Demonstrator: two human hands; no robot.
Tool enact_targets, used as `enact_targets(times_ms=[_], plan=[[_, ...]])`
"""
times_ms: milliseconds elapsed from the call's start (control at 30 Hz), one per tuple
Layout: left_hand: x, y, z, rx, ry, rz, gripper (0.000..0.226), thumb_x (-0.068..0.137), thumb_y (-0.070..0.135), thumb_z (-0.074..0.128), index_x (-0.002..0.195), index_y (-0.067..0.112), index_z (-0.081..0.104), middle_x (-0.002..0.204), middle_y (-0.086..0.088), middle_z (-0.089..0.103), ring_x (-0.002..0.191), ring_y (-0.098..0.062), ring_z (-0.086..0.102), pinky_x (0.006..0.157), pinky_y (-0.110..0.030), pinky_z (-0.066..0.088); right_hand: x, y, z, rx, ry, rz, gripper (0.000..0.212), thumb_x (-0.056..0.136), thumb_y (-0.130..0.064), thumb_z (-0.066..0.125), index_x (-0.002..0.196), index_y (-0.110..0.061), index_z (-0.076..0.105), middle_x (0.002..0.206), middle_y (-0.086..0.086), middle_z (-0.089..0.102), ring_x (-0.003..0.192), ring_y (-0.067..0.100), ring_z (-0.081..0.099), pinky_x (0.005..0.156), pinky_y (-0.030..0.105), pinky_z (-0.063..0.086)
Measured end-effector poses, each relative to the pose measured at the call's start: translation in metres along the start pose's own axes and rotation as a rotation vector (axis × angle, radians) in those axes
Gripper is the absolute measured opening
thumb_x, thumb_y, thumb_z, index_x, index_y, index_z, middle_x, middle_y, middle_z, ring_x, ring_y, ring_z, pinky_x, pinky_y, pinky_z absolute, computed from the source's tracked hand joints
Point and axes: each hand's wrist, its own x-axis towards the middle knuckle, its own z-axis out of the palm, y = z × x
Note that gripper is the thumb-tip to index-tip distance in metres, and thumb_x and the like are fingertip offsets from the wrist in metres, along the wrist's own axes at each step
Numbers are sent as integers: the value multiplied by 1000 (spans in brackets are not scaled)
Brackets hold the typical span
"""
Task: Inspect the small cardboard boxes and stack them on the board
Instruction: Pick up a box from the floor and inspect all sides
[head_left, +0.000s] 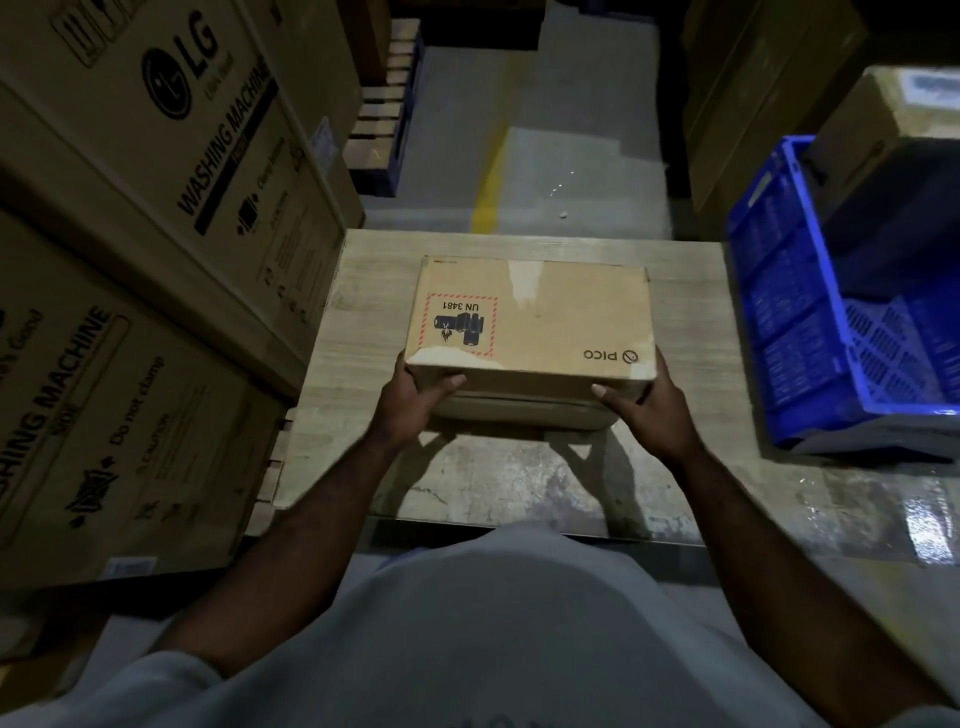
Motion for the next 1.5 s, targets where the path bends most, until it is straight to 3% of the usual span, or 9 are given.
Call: enact_targets(times_ms=[233,400,600,833,1033,1133,1233,1367,1500], plan=[[9,38,6,240,160,153,65,92,54,69,141,20,43,120,1,65,104,-22,65,81,-31,51,17,-26,-16,-67,165,-85,59,90,-48,78,140,-24,59,121,-10,70,111,12,68,97,40,58],[16,60,11,281,335,155,55,92,52,69,128,18,46,97,-1,63,84,-22,61,69,-30,47,22,-31,-28,35,201,-146,64,95,-51,69,150,-25,49,134,-3,69,117,9,68,96,33,58],[24,48,23,238,200,143,57,85,45,79,129,26,47,108,-2,70,92,-21,70,82,-36,61,30,-11,-31,80,82,-47,67,89,-49,76,147,-33,49,132,-11,68,117,10,67,103,47,56],[28,33,35,221,27,77,84,86,30,81,155,23,33,146,-8,58,123,-23,62,104,-32,49,48,19,-37,119,-41,37,87,75,-35,87,150,-37,44,133,-9,68,120,15,67,107,55,52],[22,21,43,380,2,98,68,103,20,57,161,18,23,152,-11,51,131,-34,56,100,-30,42,51,28,-29,17,-60,32,94,82,-36,84,160,-30,32,158,-2,50,143,17,49,118,50,43],[9,9,46,380,-13,147,65,107,23,49,164,25,16,156,-12,47,133,-37,54,102,-30,41,31,30,-27,-4,-57,16,91,93,-26,78,166,-18,24,169,0,30,151,11,31,122,32,31],[1,5,53,339,38,43,67,109,30,46,165,25,9,157,-16,45,131,-40,55,103,-35,43,11,43,-25,-2,-34,4,88,94,-46,74,165,-28,25,166,-3,38,150,15,40,121,39,37],[-3,3,66,245,105,-155,56,110,39,40,158,13,30,154,-19,46,135,-38,49,109,-39,42,-1,52,-27,40,-13,84,61,100,-45,67,155,-31,45,139,-9,62,128,19,60,100,32,47],[-1,7,75,232,166,-182,47,109,34,44,145,5,44,144,-21,54,127,-38,54,101,-38,44,0,51,-31,41,-49,103,57,103,-47,60,155,-35,42,145,-6,60,131,23,57,106,39,48]])
